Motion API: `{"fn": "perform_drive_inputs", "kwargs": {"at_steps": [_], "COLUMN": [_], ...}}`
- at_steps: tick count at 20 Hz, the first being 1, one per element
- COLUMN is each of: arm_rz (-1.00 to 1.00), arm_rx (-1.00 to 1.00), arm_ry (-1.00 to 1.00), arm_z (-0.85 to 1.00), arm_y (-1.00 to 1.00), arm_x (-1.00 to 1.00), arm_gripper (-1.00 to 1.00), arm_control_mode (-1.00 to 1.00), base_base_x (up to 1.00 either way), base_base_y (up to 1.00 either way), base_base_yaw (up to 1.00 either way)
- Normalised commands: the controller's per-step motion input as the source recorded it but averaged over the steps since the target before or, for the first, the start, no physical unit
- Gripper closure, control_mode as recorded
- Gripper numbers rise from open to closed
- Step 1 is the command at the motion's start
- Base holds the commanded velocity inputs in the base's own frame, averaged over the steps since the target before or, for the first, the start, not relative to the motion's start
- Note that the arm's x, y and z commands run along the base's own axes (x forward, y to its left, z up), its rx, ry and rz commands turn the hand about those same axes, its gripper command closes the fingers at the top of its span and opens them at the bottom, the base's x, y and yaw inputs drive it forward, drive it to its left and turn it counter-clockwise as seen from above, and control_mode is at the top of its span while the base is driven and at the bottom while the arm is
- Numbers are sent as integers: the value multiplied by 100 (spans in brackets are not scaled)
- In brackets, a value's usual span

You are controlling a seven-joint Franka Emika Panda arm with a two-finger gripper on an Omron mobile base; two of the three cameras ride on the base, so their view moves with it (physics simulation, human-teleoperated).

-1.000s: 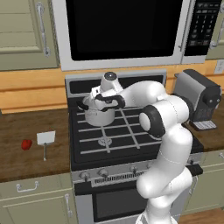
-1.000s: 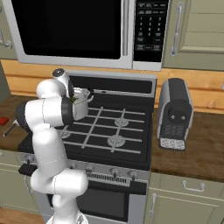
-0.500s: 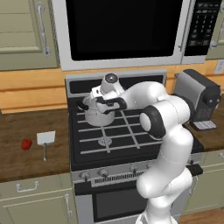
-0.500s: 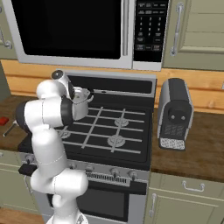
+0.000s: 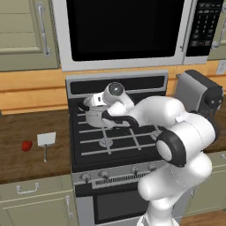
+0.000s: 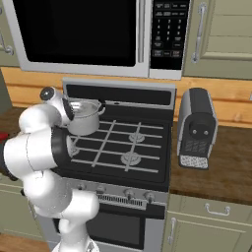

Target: Put the lime and bell pepper in the pot. Retrieve the spatula and lightly stir the vegetables in the pot.

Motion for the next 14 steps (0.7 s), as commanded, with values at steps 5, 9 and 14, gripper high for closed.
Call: {"fn": "perform_drive_inputs", "kwargs": {"at_steps": [5,9,14], "arm_rz": [0,0,2], "arm_rx": [0,6,7], "arm_ry": [0,11,27], "arm_z": [100,92,31], "arm_y": [9,44,89], "arm_x": [-78,-100,-100], "arm_gripper": [-100,-100,-100], "arm_control_mode": [-100,-100,-100], "base_base_x": [0,0,0], "base_base_y": [0,0,0], "base_base_yaw": [0,0,0]}}
